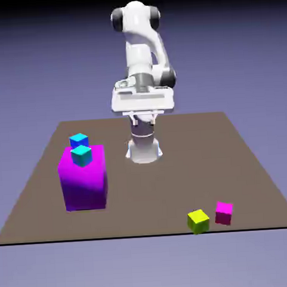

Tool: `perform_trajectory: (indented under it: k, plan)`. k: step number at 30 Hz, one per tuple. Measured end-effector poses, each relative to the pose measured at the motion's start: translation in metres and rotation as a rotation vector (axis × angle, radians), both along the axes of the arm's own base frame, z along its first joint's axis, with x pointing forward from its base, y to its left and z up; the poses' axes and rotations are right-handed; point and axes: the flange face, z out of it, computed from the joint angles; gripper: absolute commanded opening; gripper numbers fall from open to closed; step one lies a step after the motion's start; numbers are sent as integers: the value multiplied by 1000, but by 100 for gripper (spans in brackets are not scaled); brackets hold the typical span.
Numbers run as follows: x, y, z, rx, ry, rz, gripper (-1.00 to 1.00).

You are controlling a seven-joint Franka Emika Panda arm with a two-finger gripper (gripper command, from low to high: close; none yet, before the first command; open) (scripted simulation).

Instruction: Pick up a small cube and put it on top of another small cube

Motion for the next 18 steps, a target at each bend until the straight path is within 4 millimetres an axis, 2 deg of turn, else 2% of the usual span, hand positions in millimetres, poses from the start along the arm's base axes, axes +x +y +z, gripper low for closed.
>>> perform_trajectory:
  k: [5, 10, 18]
  plan:
    - [43, 43, -26, -82, 161, 170, 0]
    - [77, 93, -61, -173, 315, 345, 0]
    - [110, 182, -135, -338, 553, 631, 0]
